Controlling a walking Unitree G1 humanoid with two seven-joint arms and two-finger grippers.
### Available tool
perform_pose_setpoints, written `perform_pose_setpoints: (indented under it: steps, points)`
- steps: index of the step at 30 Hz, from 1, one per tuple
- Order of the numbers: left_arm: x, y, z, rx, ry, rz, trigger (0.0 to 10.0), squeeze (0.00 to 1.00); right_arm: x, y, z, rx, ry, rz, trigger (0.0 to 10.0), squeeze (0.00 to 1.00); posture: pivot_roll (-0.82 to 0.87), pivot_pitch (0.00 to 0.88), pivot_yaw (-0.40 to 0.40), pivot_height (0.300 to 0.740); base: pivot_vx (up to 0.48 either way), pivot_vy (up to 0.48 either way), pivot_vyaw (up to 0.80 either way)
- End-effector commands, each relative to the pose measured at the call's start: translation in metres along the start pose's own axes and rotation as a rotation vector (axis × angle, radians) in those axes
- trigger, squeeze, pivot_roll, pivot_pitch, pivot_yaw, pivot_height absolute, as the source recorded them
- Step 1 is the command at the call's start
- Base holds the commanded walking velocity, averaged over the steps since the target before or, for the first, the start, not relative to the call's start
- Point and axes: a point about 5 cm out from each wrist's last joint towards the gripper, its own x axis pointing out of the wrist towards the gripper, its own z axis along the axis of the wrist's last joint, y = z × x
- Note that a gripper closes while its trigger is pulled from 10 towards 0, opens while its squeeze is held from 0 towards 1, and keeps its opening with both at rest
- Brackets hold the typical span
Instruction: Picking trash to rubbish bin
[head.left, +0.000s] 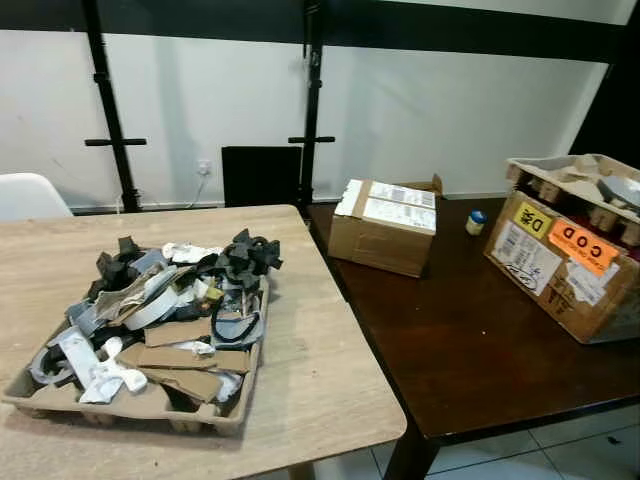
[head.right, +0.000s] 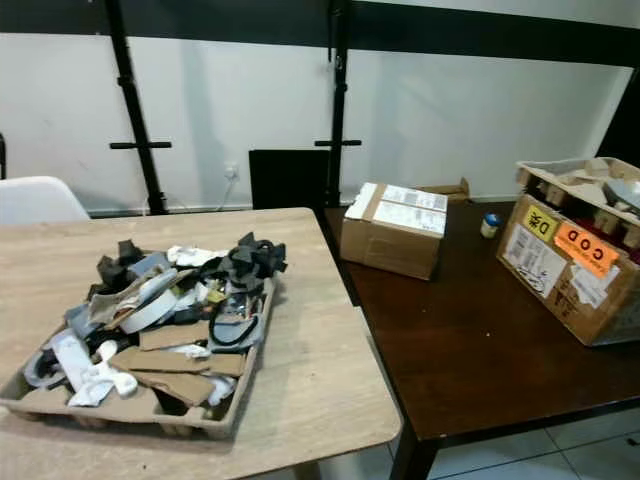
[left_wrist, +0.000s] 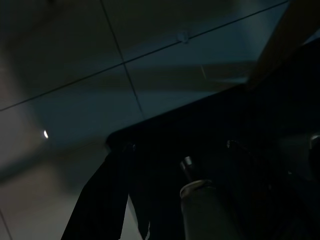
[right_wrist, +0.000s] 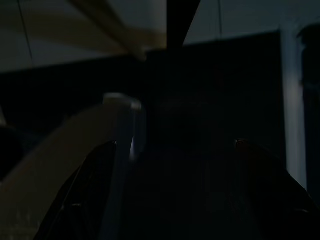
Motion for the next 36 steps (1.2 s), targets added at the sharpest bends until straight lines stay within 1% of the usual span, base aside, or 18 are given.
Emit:
perform_pose_setpoints:
  steps: [1,2,4,6,7,8,10,11,13,16,19,36]
  points:
    - [-0.002,0.006,-0.012,-0.015,0.046,0.028,10.0,0.0,0.0,-0.005,0.007,0.01,-0.04,-0.032,10.0,0.0,-0.07,0.118,-0.021,0.74,0.0,0.0,0.0]
    - [-0.002,0.006,-0.012,-0.015,0.046,0.028,10.0,0.0,0.0,-0.005,0.007,0.01,-0.04,-0.032,10.0,0.0,-0.07,0.118,-0.021,0.74,0.0,0.0,0.0]
    - [-0.003,0.009,-0.012,-0.028,0.054,0.048,10.0,0.0,0.001,-0.004,0.01,0.041,-0.034,-0.034,10.0,0.0,-0.07,0.121,-0.024,0.74,0.0,0.0,0.0]
    - [-0.003,0.012,-0.013,-0.045,0.055,0.075,10.0,0.0,0.002,0.001,0.012,0.079,-0.011,0.003,10.0,0.0,-0.06,0.122,-0.025,0.74,0.0,0.0,0.0]
    - [-0.003,0.012,-0.013,-0.045,0.055,0.075,10.0,0.0,0.002,0.001,0.012,0.079,-0.011,0.003,10.0,0.0,-0.06,0.122,-0.025,0.74,0.0,0.0,0.0]
    - [-0.003,0.013,-0.013,-0.055,0.056,0.082,10.0,0.0,0.003,0.004,0.013,0.104,-0.007,0.019,10.0,0.0,-0.06,0.124,-0.028,0.74,0.0,0.0,0.0]
    - [-0.003,0.013,-0.013,-0.071,0.053,0.086,10.0,0.0,0.004,0.005,0.018,0.192,-0.018,0.02,10.0,0.0,-0.06,0.125,-0.033,0.74,0.0,0.0,0.0]
    - [-0.003,0.013,-0.013,-0.073,0.051,0.087,10.0,0.0,0.004,0.004,0.02,0.211,-0.024,0.015,10.0,0.0,-0.05,0.126,-0.035,0.74,0.0,0.0,0.0]
    - [-0.003,0.012,-0.013,-0.074,0.048,0.084,10.0,0.0,0.004,0.004,0.02,0.206,-0.027,0.011,10.0,0.0,-0.05,0.126,-0.035,0.74,0.0,0.0,0.0]
    - [-0.003,0.01,-0.013,-0.048,0.042,0.067,10.0,0.0,0.004,0.004,0.021,0.159,-0.028,0.011,10.0,0.0,-0.05,0.127,-0.043,0.74,0.0,0.0,0.0]
    - [-0.003,0.009,-0.013,-0.039,0.04,0.062,10.0,0.0,0.004,0.004,0.02,0.151,-0.025,0.012,10.0,0.0,-0.05,0.127,-0.044,0.74,0.0,0.0,0.0]
    - [-0.002,0.007,-0.009,-0.052,0.03,0.048,10.0,0.0,0.003,0.004,0.016,0.131,-0.018,0.007,10.0,0.0,-0.06,0.128,-0.036,0.74,0.0,-0.462,0.0]
